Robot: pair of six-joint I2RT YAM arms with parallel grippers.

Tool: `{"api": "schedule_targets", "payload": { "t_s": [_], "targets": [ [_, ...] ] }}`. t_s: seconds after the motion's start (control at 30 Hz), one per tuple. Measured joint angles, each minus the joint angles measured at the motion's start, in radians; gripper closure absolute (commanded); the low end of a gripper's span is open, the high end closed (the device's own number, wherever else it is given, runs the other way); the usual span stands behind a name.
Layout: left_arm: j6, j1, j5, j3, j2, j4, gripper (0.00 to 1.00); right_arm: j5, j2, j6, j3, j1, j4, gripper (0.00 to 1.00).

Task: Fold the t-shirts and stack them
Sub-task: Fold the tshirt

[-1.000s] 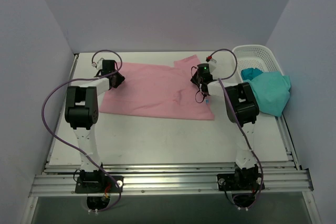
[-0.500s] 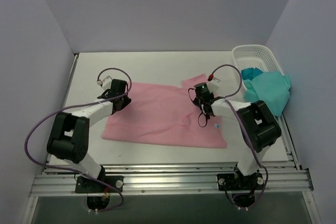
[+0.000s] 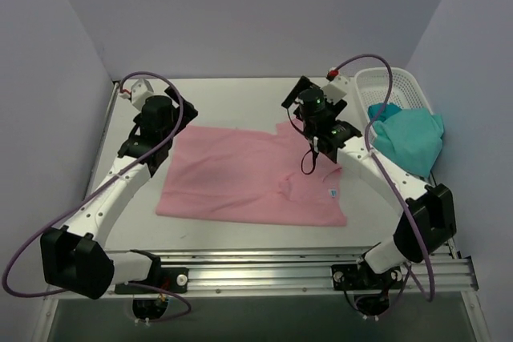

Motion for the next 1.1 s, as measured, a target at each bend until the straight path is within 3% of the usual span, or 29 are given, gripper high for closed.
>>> {"api": "schedule_targets", "payload": {
  "t_s": [0.27,0.47,0.8,1.1],
  "targets": [
    [0.047,0.06,0.069,0.003,0.171,0.035,0.03,-0.051,0.404,-0.084,0.245,-0.175,-0.002,0.14],
    [0.061,0.111,0.111,0.003,0.255,0.133,0.04,-0.114,0.606,-0.127,0.364,-0.223,-0.025,0.16],
    [0.07,0.164,0.192,0.048,0.485,0.237,0.06,-0.175,0.769,-0.158,0.584,-0.245,-0.021,0.17],
    [0.073,0.195,0.237,0.066,0.535,0.28,0.07,-0.198,0.852,-0.145,0.561,-0.277,-0.016,0.19]
  ]
}}
